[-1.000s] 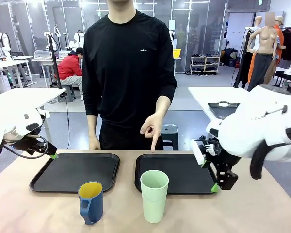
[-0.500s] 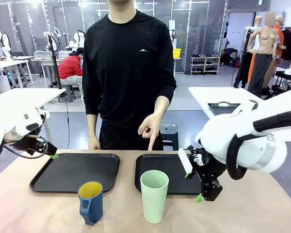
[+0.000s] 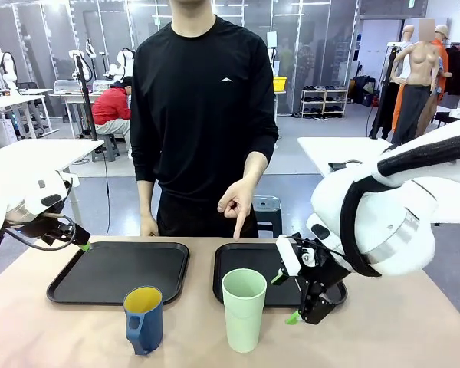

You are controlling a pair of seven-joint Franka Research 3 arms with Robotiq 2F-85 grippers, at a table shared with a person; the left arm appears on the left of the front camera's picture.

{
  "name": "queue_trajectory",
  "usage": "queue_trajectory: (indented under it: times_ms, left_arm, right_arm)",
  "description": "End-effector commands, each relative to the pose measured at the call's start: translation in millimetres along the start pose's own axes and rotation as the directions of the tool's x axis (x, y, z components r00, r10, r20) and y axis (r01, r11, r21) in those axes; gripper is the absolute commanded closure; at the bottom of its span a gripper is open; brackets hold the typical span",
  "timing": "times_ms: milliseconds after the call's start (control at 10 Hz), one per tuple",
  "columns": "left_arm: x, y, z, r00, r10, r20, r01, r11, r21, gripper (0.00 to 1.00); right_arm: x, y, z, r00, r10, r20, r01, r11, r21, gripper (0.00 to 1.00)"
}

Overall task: Sort and store the cups by type.
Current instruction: Pick up the Reusable plastic cup.

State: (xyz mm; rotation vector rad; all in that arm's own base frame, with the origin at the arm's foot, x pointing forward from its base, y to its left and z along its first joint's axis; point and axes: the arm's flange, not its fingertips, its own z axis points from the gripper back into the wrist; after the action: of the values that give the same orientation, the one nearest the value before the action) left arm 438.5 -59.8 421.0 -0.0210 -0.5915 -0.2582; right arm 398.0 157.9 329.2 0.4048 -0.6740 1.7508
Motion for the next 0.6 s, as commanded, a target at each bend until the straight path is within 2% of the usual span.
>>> queue_trajectory:
  times_ms: [0, 200, 300, 500]
  left_arm:
    - [0, 1, 1, 1.000, 0.001, 0.001, -0.001, 1.000, 0.000, 0.00]
    - [0, 1, 1, 1.000, 0.001, 0.001, -0.001, 1.000, 0.000, 0.00]
    - [0, 1, 1, 1.000, 0.001, 0.001, -0.001, 1.000, 0.000, 0.00]
    - [0, 1, 1, 1.000, 0.001, 0.001, -0.001, 1.000, 0.000, 0.00]
  right_arm:
    - [-22, -1, -14, 0.995, 0.000, 0.104, -0.001, 1.000, 0.002, 0.00]
    - [-31, 3, -19, 0.967, 0.033, 0.253, -0.028, 0.999, -0.020, 0.00]
    - [-38, 5, -22, 0.938, 0.039, 0.344, -0.026, 0.999, -0.043, 0.00]
    - [-51, 5, -26, 0.916, -0.001, 0.402, 0.029, 0.998, -0.063, 0.00]
